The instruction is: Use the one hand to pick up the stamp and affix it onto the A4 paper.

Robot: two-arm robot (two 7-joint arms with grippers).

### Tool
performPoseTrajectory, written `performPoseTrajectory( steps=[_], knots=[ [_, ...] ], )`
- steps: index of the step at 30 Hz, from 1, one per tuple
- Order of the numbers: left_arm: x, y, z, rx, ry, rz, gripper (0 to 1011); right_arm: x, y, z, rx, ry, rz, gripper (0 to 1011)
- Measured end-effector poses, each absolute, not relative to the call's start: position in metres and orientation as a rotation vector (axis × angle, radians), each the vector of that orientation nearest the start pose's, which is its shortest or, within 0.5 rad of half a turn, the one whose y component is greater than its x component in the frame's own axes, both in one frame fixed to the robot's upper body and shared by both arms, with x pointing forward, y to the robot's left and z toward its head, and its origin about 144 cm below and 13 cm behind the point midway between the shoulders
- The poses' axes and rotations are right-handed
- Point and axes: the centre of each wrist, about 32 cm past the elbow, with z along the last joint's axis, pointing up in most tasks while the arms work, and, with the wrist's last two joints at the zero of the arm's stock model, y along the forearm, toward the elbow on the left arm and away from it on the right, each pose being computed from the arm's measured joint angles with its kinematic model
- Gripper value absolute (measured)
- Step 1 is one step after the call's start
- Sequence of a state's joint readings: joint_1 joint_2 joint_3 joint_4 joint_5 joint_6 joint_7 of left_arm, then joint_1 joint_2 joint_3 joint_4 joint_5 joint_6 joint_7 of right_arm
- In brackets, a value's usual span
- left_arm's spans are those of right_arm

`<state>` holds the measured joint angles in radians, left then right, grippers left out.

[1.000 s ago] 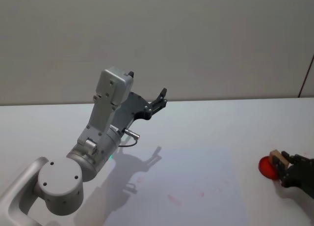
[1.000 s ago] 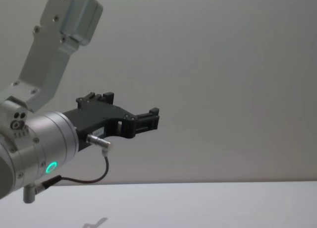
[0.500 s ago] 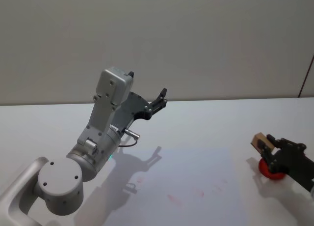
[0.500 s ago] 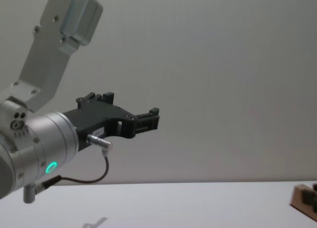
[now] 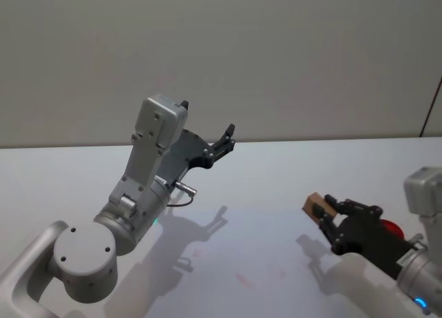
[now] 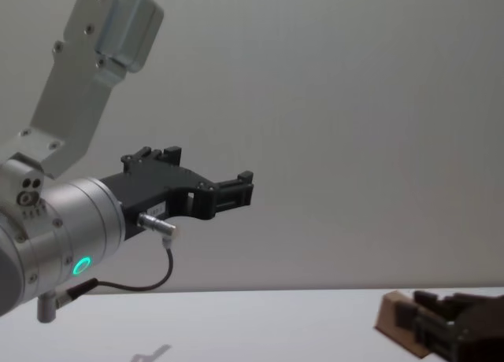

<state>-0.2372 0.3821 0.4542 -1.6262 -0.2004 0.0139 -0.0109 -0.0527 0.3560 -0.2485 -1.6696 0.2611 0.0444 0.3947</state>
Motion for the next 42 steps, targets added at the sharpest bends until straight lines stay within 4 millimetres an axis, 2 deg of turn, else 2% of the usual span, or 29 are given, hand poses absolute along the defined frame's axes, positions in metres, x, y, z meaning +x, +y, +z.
performPoseTrajectory(
  steps=[9,18,42],
  knots=[
    [0.492,0.198,1.204,0.061,-0.268,1.124,1001,0.438,-0.225,1.134,-0.134,0.015,-0.867,225],
    [0.492,0.198,1.204,0.061,-0.268,1.124,1001,0.446,-0.216,1.121,-0.167,-0.003,-0.853,225],
    [0.492,0.198,1.204,0.061,-0.268,1.124,1001,0.448,-0.215,1.099,-0.243,-0.010,-0.849,225]
  ],
)
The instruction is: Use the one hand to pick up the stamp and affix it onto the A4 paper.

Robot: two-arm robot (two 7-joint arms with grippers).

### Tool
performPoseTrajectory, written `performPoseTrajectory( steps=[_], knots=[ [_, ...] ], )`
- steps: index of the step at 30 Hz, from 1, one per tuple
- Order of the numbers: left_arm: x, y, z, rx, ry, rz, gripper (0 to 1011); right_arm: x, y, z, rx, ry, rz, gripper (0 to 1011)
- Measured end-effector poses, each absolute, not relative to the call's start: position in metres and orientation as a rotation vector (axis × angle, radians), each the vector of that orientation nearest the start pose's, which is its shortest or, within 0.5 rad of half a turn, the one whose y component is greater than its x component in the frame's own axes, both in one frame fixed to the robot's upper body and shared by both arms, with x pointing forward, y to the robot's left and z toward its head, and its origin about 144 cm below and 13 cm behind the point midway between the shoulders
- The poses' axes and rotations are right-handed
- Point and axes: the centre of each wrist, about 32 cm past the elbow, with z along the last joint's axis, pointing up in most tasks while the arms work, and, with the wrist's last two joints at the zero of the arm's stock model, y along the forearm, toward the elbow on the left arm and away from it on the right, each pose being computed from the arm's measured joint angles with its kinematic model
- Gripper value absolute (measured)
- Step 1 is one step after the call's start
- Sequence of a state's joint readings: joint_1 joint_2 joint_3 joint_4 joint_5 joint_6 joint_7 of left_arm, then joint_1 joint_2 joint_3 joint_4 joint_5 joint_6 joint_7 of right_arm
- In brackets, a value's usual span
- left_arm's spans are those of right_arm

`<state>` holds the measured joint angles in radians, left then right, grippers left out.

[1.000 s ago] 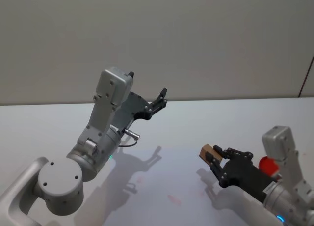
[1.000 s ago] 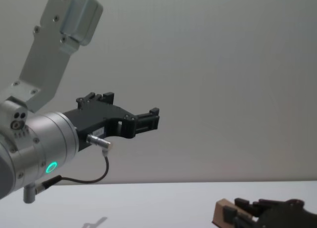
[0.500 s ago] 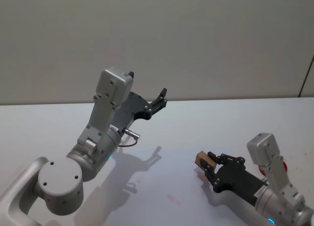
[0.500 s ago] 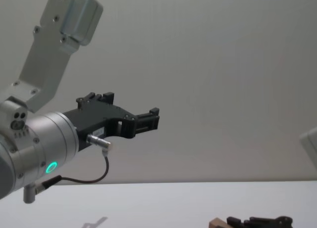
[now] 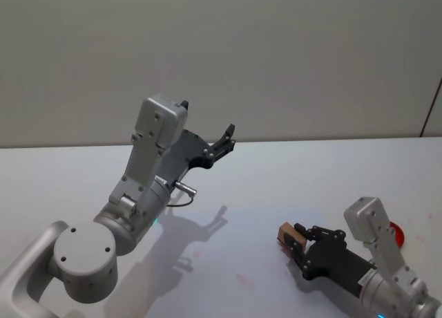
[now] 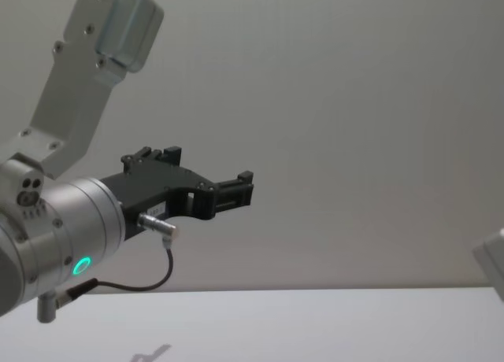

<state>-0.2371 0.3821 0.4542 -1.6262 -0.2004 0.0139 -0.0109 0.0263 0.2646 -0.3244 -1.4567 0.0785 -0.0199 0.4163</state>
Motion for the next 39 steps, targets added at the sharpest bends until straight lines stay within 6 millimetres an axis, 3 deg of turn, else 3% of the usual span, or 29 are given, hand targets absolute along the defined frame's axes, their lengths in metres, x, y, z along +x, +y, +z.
performPoseTrajectory(
  steps=[39],
  knots=[
    [0.492,0.198,1.204,0.061,-0.268,1.124,1001,0.449,-0.225,1.097,-0.258,0.008,-0.865,225]
  ],
)
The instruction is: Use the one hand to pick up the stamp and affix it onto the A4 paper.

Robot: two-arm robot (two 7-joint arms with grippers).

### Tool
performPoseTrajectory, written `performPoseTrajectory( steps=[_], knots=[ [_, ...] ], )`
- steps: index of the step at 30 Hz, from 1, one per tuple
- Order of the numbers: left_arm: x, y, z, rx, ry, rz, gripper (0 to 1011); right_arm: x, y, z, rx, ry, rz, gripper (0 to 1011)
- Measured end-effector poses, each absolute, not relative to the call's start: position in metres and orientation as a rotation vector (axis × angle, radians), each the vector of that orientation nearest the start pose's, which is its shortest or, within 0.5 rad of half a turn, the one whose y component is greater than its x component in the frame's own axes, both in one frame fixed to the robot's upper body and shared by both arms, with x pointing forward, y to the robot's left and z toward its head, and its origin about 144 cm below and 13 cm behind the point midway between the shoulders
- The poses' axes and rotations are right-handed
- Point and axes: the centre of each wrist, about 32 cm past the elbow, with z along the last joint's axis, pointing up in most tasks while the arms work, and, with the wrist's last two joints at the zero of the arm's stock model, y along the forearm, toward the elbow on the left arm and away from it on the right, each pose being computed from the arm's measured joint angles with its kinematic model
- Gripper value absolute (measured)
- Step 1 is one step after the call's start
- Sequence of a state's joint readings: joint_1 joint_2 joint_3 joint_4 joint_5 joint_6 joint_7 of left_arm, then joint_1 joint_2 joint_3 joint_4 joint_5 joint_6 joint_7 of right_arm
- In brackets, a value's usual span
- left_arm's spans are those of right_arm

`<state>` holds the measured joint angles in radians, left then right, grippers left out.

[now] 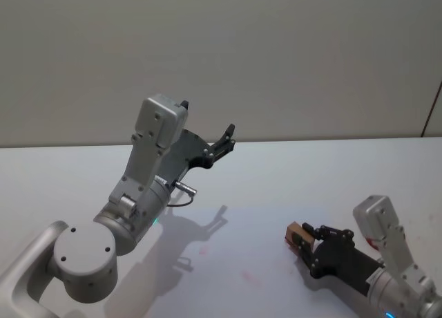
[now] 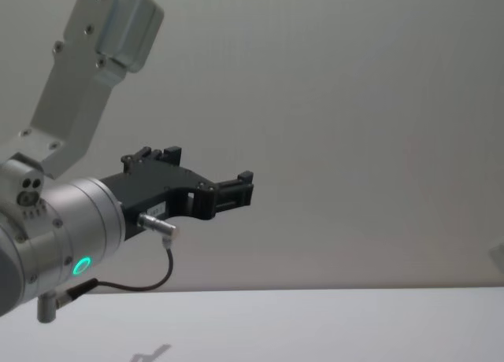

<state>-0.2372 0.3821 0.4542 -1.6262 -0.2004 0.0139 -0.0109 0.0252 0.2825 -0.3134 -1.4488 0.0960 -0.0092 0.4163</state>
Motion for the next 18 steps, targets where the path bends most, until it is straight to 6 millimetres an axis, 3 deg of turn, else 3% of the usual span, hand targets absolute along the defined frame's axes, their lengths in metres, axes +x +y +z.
performPoseTrajectory(
  steps=[18],
  knots=[
    [0.492,0.198,1.204,0.061,-0.268,1.124,1001,0.453,-0.229,1.131,-0.101,-0.002,-0.897,225]
  ],
)
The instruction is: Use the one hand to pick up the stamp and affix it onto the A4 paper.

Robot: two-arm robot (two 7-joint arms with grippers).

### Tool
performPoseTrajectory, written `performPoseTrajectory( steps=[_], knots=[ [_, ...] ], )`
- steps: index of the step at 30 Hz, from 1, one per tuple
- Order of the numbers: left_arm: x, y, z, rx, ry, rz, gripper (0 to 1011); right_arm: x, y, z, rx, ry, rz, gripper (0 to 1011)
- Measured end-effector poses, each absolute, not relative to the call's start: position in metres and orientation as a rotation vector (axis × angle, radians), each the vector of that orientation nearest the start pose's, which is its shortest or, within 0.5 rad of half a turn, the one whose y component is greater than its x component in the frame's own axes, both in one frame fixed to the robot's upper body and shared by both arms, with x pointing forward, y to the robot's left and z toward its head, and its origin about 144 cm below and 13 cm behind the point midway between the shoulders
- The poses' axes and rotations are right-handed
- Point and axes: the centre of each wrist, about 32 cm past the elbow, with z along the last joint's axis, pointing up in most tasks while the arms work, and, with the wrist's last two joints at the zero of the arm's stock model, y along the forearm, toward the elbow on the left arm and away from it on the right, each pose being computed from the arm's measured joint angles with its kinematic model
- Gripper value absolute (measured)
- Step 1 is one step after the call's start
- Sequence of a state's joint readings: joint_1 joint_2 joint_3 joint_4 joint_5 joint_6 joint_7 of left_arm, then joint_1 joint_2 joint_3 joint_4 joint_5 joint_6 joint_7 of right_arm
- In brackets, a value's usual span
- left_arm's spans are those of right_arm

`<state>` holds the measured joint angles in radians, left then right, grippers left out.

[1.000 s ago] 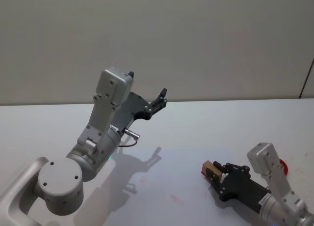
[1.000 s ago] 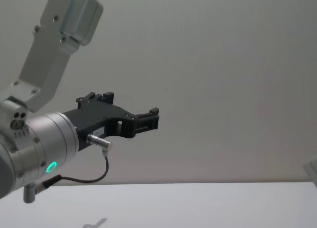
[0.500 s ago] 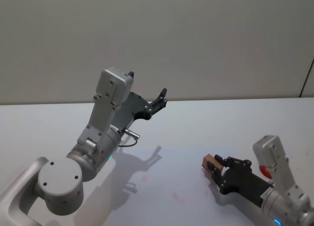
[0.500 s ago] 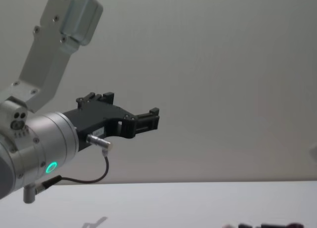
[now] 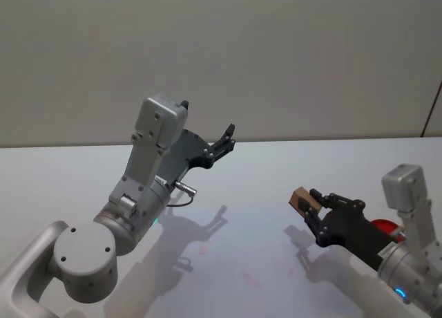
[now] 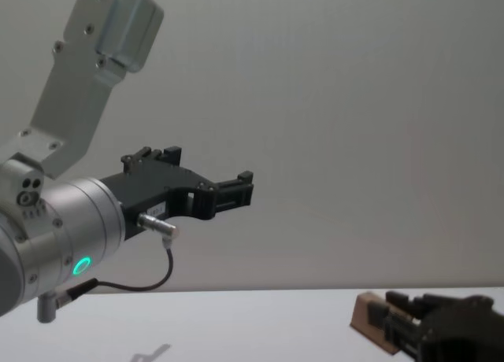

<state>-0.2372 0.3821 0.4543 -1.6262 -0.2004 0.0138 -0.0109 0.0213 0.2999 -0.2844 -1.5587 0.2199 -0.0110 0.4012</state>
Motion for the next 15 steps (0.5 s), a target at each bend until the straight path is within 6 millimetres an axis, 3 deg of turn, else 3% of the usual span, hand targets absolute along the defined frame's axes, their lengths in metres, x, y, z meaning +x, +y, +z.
performPoseTrajectory(
  steps=[15],
  knots=[
    [0.492,0.198,1.204,0.061,-0.268,1.124,1001,0.446,-0.265,1.134,-0.112,-0.039,-0.952,225]
  ],
)
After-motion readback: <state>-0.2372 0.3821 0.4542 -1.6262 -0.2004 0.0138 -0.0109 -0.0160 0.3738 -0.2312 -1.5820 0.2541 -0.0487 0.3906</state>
